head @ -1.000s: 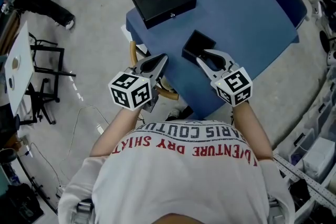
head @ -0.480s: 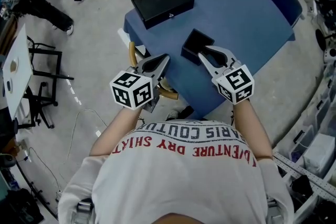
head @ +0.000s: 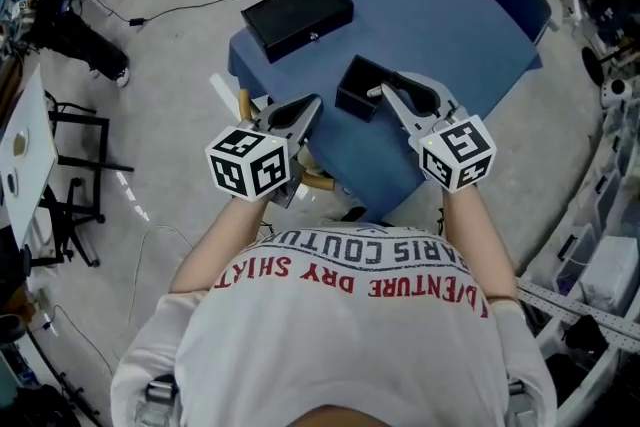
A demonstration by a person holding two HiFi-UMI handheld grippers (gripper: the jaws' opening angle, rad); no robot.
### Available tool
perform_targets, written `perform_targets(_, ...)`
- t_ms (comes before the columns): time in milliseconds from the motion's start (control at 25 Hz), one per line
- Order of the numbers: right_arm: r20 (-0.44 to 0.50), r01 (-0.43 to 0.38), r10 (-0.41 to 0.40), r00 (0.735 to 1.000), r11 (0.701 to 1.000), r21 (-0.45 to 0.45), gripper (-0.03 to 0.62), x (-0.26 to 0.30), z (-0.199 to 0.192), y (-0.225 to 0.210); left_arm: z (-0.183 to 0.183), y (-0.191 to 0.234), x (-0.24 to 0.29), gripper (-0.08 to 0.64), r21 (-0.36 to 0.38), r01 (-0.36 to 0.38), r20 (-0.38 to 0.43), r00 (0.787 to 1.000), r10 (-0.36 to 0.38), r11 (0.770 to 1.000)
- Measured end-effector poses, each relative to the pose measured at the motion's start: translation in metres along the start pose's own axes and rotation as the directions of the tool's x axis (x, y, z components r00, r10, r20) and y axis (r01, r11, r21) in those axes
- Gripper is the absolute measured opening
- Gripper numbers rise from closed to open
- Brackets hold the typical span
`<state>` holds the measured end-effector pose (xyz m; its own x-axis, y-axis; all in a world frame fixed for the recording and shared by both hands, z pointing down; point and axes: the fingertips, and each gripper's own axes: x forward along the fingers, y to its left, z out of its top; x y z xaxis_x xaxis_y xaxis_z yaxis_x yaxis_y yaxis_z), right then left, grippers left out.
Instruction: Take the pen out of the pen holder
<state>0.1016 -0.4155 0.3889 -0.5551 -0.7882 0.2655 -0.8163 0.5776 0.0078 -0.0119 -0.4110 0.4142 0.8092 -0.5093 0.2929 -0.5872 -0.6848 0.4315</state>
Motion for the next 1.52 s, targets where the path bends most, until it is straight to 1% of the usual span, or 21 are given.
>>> perform_targets(240,0.057,0.05,-0.049,0.997,0.998,-0.03,0.083,-0.024,0.035,0.006,0.015,-0.017,-0.008,0.031,0.051,0.05,0.01,0.999,-0.05,0.997)
perform_targets(400,0.081,0.075,-0.071,0.994,0.997,-0.035,0.083,-0.045,0.056,0.017,0.026,-0.027,-0.021,0.031,0.067,0.083,0.028,0.996,-0.085,0.994)
perform_targets(600,0.078,0.108,-0.103,0.992,0.992,-0.058,0.083,-0.076,0.064,0.029,0.039,-0.048,-0.029,0.031,0.132,0.152,0.032,0.987,-0.158,0.979)
perform_targets(760,0.094,0.111,-0.107,0.99,0.993,-0.043,0.083,-0.094,0.061,0.043,0.04,-0.068,-0.032,0.031,0.189,0.2,0.02,0.978,-0.208,0.961)
perform_targets(920,0.082,0.122,-0.121,0.989,0.992,-0.011,0.083,-0.101,0.047,0.051,0.034,-0.083,-0.035,0.031,0.21,0.245,0.006,0.968,-0.251,0.947)
perform_targets(1040,0.074,0.115,-0.116,0.991,0.993,0.009,0.083,-0.103,0.035,0.055,0.027,-0.086,-0.032,0.031,0.206,0.259,-0.006,0.965,-0.263,0.944)
perform_targets(1280,0.066,0.128,-0.131,0.989,0.991,0.048,0.083,-0.104,0.015,0.058,0.013,-0.087,-0.027,0.031,0.198,0.28,-0.031,0.96,-0.279,0.939)
perform_targets(1520,0.029,0.147,-0.149,0.988,0.988,0.049,0.083,-0.104,0.0,0.06,0.001,-0.085,-0.025,0.031,0.191,0.288,-0.061,0.958,-0.282,0.938)
